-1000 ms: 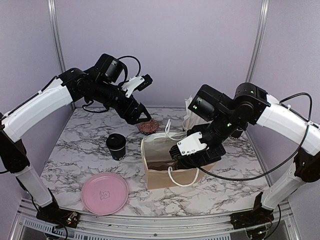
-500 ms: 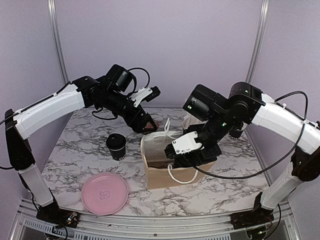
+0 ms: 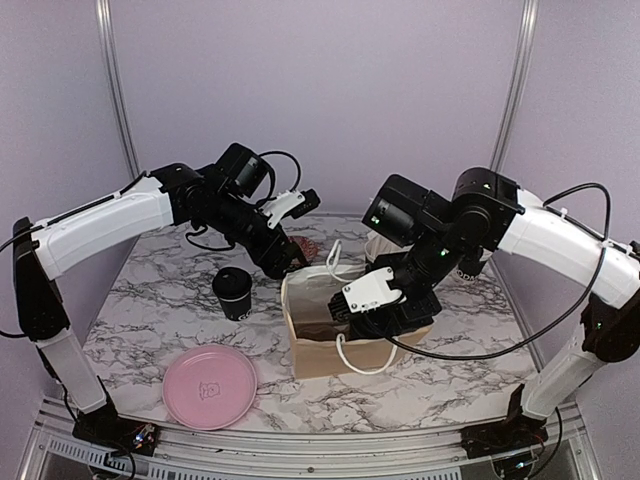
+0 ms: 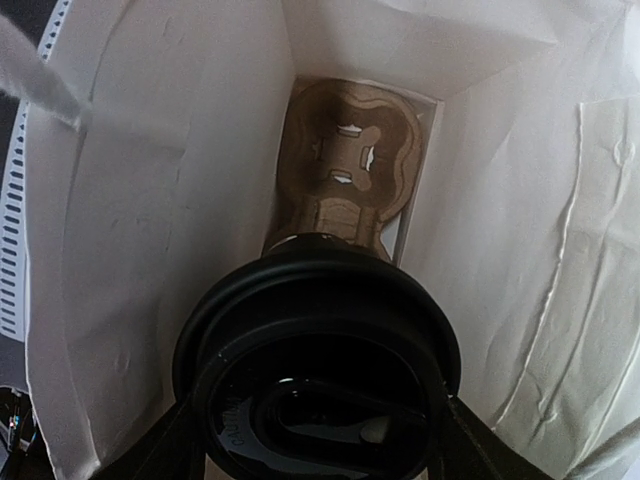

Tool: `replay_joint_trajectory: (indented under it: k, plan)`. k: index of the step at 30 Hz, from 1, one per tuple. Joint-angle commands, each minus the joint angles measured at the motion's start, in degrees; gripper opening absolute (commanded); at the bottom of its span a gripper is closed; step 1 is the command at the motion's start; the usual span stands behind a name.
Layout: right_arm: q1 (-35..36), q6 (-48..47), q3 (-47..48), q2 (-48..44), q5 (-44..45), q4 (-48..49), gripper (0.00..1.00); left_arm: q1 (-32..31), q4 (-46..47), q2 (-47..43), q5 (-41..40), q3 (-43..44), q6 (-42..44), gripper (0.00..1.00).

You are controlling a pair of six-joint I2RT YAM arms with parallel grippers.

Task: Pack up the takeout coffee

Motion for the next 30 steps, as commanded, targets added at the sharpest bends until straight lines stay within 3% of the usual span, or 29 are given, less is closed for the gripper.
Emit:
replay_joint_trajectory:
  k: [1,14,30]
  plan:
    - [0.57,0.73,1.90,1.17,-0.81,-0.03,0.38,0.12,0.36,-2.33,0.01,-2.33,1.19,0.94]
    - [0.57,1.95,2.75,0.93,0.61,-0.11,0.38,0.16,0.35,-3.89,-1.32,-3.15,1.89,0.94]
    - [0.59,3.05,0.92,1.06,4.94,-0.04,0.38,1.51,-1.44,-3.22,-2.12,1.76,2.66,0.95]
